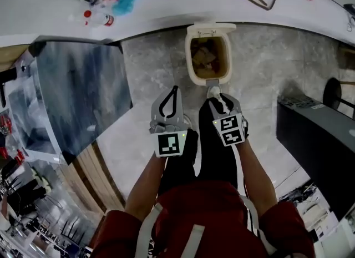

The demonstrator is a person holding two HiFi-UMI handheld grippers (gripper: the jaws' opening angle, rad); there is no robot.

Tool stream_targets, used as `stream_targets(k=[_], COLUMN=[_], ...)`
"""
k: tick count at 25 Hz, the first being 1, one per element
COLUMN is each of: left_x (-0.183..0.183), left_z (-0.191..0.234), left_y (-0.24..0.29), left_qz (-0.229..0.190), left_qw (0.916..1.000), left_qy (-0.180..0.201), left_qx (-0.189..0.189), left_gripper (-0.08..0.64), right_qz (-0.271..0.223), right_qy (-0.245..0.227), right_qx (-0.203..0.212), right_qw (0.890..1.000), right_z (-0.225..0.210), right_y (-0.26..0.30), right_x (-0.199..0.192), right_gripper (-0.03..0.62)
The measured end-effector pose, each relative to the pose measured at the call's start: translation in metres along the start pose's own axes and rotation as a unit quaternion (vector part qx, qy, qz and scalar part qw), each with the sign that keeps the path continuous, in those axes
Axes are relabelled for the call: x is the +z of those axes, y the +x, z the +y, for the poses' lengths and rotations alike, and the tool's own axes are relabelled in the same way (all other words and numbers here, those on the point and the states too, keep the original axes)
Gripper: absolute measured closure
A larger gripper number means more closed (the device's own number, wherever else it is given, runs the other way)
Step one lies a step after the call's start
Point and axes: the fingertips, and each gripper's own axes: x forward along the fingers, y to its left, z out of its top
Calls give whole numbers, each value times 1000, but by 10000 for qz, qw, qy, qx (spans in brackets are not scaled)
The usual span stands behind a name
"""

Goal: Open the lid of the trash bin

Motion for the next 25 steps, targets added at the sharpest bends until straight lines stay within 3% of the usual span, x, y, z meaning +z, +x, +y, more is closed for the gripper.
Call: stream_targets(k=[4, 9, 14, 20, 25], left_x=[29, 41, 62, 95, 143], left_z=[3, 2, -5, 6, 5], left_y=[-21, -57, -88, -129, -152], left_qz=[-190, -28, -145, -493, -1046], left_qw=[9998, 10000, 9999, 9988, 9943], left_qy=[-12, 20, -24, 20, 156], left_qx=[26, -10, -50, -53, -108], left_gripper=[555, 555, 555, 555, 555], right_qz=[-175, -477, -819, -1253, -1936], right_qy=[-16, 125, 82, 81, -60], right_qx=[-130, -380, -623, -730, -1011], right_qw=[9998, 9981, 9947, 9894, 9758], right_z=[9, 15, 18, 37, 43], right_y=[-29, -62, -102, -151, -202], right_x=[16, 34, 51, 73, 113], right_gripper=[430, 430, 428, 428, 428])
